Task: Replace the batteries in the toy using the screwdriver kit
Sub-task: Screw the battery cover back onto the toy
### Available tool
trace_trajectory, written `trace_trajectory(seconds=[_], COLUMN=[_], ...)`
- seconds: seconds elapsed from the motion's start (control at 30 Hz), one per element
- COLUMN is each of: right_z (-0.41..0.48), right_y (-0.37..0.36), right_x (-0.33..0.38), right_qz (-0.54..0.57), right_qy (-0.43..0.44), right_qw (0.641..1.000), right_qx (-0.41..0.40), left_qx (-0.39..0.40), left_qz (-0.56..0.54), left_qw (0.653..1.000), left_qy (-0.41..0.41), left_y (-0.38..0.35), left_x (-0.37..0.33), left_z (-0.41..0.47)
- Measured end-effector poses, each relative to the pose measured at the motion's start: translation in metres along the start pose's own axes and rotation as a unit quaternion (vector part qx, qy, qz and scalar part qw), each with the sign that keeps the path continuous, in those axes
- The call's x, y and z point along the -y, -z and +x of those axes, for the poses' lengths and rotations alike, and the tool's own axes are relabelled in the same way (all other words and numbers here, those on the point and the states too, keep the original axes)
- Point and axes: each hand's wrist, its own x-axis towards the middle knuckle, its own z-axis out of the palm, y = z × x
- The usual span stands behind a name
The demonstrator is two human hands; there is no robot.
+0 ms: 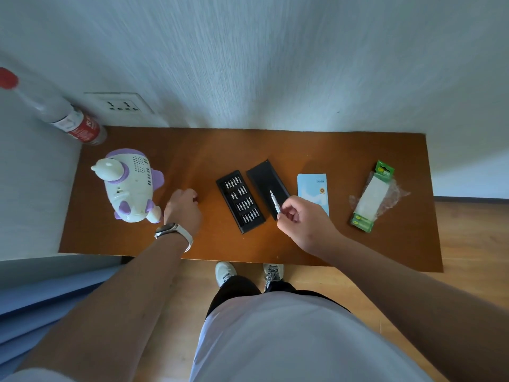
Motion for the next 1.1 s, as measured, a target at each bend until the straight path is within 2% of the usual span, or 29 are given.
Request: trace_trajectory(seconds=[0.17,0.43,0.6,0.93,1.0,1.1], right_z=[0.001,0.002,0.001,-0.003,-0.003,-0.003], right_y=[-0.001,-0.006,-0.008,-0.001,0.001,0.005], right_x=[0.005,0.006,0.003,0.006,0.008,0.009], right_qz=[-0.002,-0.013,-0.021,-0.023,-0.022,-0.02], right_qy=[0.002,0.025,0.023,0.026,0.031,0.034], right_qw=[1.0,0.999,0.999,0.999,0.999,0.999], right_qx=[0.006,0.015,0.019,0.023,0.022,0.021], left_qx=[-0.013,-0.027,-0.028,0.019,0.021,-0.01], left_qz=[-0.081,-0.101,-0.066,0.012,0.001,-0.082], left_qw=[0.996,0.991,0.995,0.998,0.997,0.994], left_qy=[0.024,0.082,0.075,0.061,0.072,0.067], left_y=[-0.002,-0.004,-0.003,0.004,0.004,0.002], left_x=[0.002,0.002,0.002,-0.006,-0.008,-0.012], left_z=[-0.013,-0.014,-0.007,0.0,-0.002,-0.008])
